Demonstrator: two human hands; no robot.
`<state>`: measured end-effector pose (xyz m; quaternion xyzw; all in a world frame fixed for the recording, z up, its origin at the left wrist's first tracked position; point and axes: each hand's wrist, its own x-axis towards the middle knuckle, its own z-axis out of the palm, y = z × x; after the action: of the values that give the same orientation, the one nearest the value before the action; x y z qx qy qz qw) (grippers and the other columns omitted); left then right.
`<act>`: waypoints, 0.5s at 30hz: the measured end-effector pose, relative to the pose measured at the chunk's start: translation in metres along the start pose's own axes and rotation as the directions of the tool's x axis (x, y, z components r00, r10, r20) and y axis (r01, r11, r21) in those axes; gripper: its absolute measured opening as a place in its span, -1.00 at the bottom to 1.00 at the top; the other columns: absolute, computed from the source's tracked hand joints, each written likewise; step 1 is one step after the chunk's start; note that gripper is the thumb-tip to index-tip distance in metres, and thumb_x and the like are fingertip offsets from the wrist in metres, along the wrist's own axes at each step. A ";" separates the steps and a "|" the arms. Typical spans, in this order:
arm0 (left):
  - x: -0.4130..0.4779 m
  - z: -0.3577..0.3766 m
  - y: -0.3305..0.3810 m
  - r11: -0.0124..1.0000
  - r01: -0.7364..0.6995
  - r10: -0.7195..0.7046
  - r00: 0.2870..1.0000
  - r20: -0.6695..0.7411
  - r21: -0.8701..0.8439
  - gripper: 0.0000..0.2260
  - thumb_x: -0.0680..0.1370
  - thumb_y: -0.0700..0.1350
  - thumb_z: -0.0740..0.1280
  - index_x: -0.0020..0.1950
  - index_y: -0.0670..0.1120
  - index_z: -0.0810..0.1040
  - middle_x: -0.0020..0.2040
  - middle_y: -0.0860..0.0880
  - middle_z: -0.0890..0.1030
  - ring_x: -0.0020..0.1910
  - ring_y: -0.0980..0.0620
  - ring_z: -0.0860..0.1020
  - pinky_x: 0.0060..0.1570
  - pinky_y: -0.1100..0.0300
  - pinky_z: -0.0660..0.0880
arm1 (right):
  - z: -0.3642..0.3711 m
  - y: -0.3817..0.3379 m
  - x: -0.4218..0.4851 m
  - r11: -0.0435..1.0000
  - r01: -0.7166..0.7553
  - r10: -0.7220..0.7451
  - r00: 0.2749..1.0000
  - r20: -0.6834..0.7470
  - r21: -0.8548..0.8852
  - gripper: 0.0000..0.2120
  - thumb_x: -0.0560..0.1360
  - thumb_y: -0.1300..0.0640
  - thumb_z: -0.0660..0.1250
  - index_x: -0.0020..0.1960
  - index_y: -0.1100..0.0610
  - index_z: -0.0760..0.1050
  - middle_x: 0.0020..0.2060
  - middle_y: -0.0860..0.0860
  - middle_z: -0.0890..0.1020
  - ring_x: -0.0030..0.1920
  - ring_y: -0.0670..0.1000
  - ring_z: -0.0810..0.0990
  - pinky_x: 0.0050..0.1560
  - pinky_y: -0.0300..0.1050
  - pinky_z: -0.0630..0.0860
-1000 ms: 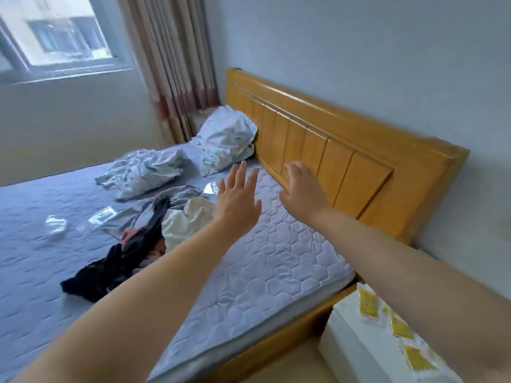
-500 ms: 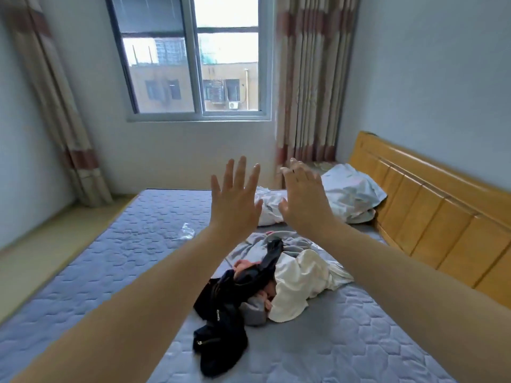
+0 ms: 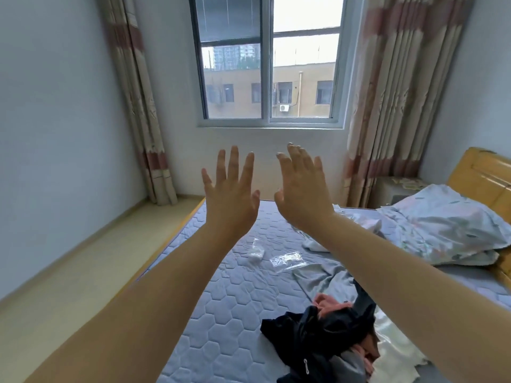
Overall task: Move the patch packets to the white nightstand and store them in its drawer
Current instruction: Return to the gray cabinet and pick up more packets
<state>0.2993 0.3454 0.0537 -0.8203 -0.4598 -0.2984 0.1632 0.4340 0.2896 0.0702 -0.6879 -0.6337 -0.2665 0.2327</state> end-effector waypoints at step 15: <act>-0.037 0.021 -0.207 0.984 0.155 -0.158 0.987 0.029 0.088 -0.36 0.59 0.06 0.17 0.58 -0.04 -0.04 0.58 -0.13 -0.06 0.55 -0.17 -0.09 0.39 -0.32 -0.02 | 0.099 -0.180 0.057 0.978 0.153 -0.168 0.980 0.108 0.141 -0.40 0.48 0.19 0.26 0.47 0.18 0.16 0.51 0.16 0.10 0.52 0.16 0.02 0.48 0.20 -0.05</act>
<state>0.1149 0.4410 0.0125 -0.7791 -0.5379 -0.2757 0.1661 0.2647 0.4136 0.0308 -0.6322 -0.7162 -0.2005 0.2172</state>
